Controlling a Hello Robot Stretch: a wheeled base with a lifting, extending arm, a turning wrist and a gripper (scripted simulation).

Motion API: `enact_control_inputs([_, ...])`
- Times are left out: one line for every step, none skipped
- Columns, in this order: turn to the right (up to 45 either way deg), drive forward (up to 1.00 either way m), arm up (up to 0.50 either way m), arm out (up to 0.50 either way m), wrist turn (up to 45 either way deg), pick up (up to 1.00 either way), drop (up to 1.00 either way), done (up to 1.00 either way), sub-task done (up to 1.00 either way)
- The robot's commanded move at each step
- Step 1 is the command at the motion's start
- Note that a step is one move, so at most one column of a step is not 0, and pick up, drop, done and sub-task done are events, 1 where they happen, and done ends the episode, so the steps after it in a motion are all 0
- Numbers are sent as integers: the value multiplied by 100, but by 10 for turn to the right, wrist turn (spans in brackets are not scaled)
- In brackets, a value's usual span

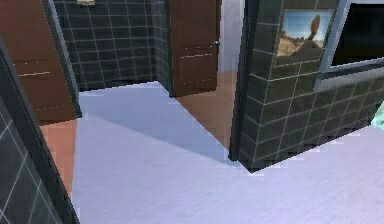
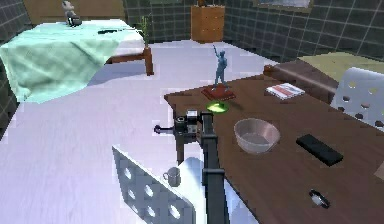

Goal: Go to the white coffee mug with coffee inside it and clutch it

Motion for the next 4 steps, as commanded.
enact_control_inputs([0, 0, -40, 0, 0, 0, 0, 0, 0])
enact_control_inputs([0, 0, 0, 0, 0, 100, 0, 0, 0])
enact_control_inputs([0, 0, 10, 0, 0, 0, 0, 0, 0])
enact_control_inputs([0, 0, 0, 0, 0, 0, 0, 100, 0])
